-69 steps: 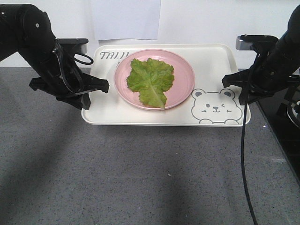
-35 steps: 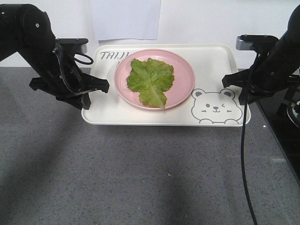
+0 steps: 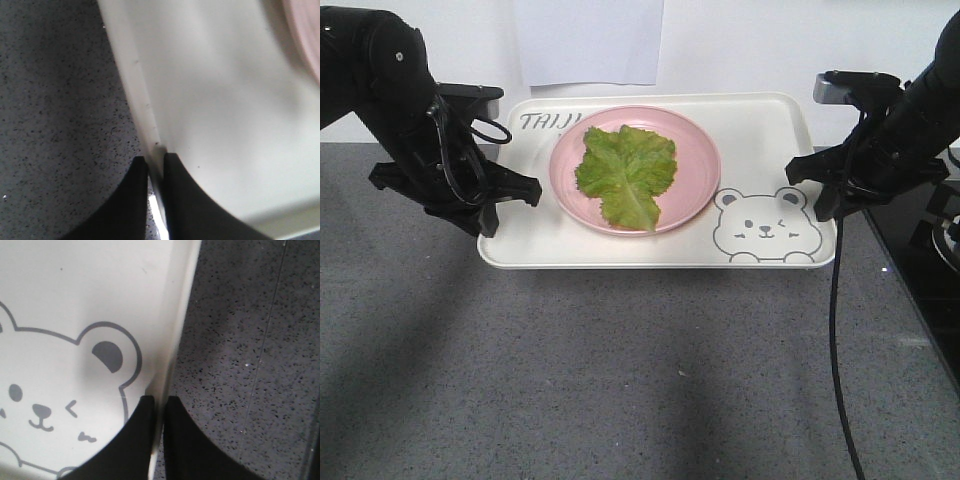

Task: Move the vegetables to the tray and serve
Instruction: 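Lower the tray onto the counter with both grippers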

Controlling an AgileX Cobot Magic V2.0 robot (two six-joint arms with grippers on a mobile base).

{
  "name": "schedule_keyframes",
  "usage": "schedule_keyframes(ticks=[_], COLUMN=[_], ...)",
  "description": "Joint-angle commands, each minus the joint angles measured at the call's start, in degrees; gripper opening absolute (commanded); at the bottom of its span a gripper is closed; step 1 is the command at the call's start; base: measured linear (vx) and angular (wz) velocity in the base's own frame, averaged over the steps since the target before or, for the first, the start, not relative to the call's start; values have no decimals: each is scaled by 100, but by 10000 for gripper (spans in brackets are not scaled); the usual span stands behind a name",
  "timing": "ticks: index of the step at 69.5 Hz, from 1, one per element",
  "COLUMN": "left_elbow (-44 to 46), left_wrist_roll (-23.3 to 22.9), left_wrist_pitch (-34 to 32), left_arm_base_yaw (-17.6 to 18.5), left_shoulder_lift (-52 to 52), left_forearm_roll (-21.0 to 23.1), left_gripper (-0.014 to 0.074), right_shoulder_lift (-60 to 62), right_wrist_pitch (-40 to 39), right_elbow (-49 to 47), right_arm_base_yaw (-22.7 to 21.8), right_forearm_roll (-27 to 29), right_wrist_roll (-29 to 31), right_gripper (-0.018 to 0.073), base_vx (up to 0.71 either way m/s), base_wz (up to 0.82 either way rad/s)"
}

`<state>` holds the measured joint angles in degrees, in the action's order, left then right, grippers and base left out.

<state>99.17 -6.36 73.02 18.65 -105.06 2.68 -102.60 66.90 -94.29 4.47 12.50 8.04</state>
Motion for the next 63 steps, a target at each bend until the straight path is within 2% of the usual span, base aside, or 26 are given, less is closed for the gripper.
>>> schedule_keyframes(ticks=[1,22,36,53,63], left_elbow=[204,199,91,-418,-725], left_wrist_roll=[249,249,249,273,273], left_wrist_pitch=[-229,-183,-90,-349,-480], left_arm_base_yaw=[91,91,23,21,21], left_shoulder_lift=[358,329,170,113,113], left_forearm_roll=[345,-6,4,-268,-268], left_gripper=[-6,-6,-6,-6,-6], right_shoulder_lift=[197,-394,-648,-726,-726], right_wrist_pitch=[-295,-261,-411,-557,-563], right_elbow=[-180,-180,-180,-180,-180], right_arm_base_yaw=[111,710,1044,1035,1035], right_forearm_roll=[933,864,864,684,461], right_wrist_roll=[344,354,323,132,19], right_gripper=[-4,-4,-4,-4,-4], base_vx=[0,0,0,0,0], base_wz=[0,0,0,0,0])
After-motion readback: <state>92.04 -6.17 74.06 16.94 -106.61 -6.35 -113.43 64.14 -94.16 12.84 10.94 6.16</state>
